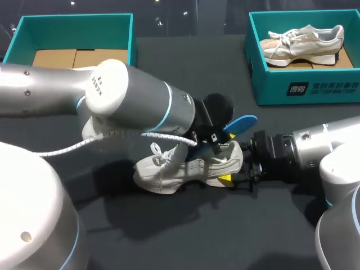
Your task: Take the shoe out of the shoebox, open the shoe tongue, remove and reinsert the insole, then place the shoe into the shoebox
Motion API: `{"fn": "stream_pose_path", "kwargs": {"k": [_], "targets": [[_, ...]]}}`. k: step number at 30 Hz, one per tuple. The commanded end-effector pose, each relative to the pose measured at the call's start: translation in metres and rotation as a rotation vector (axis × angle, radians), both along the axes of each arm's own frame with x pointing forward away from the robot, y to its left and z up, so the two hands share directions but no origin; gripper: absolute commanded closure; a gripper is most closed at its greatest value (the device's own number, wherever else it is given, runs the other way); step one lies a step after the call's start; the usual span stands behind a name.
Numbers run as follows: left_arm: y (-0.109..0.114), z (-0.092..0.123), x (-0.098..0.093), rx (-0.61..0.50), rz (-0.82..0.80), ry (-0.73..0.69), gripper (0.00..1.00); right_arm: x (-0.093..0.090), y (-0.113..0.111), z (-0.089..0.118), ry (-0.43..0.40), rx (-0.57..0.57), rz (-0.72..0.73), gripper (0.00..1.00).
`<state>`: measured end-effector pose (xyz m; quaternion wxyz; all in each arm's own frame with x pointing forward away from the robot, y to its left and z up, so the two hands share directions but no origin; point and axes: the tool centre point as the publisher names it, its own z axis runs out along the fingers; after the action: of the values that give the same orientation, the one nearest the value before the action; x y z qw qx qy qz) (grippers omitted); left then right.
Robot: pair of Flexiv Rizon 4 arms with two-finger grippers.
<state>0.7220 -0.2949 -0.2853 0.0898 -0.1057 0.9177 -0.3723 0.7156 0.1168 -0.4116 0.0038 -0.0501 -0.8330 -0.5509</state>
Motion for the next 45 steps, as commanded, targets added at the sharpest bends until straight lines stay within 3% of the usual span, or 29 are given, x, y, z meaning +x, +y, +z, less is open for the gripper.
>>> {"fn": "stream_pose_path", "kwargs": {"k": [1, 5, 19, 20, 24, 30, 45], "targets": [[-0.003, 0.027, -0.011, 0.014, -0.066, 0.037, 1.00, -0.001, 0.001, 0.000, 0.000, -0.005, -0.002, 1.00], [-0.013, 0.056, -0.023, 0.073, -0.201, 0.143, 1.00, -0.001, 0.001, 0.000, 0.000, -0.005, -0.002, 1.00], [-0.013, 0.056, -0.023, 0.073, -0.201, 0.143, 1.00, -0.001, 0.001, 0.000, 0.000, -0.005, -0.002, 1.00], [-0.010, 0.067, -0.021, -0.001, -0.184, 0.199, 1.00, -0.001, 0.001, 0.000, 0.000, -0.005, -0.002, 1.00], [-0.006, 0.117, -0.020, -0.197, -0.157, 0.152, 1.00, -0.001, 0.001, 0.000, 0.000, -0.005, -0.002, 1.00], [0.005, 0.195, -0.033, -0.413, -0.156, 0.176, 1.00, -0.001, 0.001, 0.000, 0.000, -0.005, -0.002, 1.00], [0.009, 0.200, -0.039, -0.439, -0.152, 0.161, 1.00, -0.001, 0.001, 0.000, 0.000, -0.005, -0.002, 1.00]]}}
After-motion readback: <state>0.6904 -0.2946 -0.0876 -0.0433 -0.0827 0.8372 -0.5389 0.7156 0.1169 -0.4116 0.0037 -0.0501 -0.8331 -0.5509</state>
